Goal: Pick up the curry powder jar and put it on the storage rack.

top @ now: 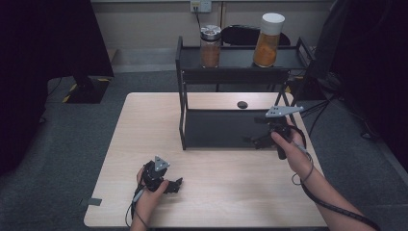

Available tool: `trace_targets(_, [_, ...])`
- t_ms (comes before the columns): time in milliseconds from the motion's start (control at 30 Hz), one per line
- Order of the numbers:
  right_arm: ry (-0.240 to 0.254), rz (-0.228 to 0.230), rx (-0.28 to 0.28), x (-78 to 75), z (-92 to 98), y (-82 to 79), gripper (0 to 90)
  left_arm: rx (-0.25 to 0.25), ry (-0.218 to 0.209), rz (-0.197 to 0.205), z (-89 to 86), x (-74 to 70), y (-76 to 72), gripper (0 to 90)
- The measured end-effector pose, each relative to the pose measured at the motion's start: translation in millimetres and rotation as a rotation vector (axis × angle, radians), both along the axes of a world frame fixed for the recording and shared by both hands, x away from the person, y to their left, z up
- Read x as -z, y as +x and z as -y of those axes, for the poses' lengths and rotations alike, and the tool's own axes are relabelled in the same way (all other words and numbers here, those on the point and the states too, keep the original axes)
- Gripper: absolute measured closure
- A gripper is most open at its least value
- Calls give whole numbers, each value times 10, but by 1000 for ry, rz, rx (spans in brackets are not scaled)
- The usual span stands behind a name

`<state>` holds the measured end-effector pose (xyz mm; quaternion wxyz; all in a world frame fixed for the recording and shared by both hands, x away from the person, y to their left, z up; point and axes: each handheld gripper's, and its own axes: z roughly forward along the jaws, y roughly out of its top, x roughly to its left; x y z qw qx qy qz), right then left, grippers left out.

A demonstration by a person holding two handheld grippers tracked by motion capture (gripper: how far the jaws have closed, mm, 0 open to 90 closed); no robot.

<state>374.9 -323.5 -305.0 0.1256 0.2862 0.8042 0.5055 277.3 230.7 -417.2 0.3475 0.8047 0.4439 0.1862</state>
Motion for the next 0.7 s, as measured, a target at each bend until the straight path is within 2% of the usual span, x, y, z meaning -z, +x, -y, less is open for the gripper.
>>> trace_targets(700, [-18,-46,-12,542,13,-151,4,0,0,0,0,0,0,1])
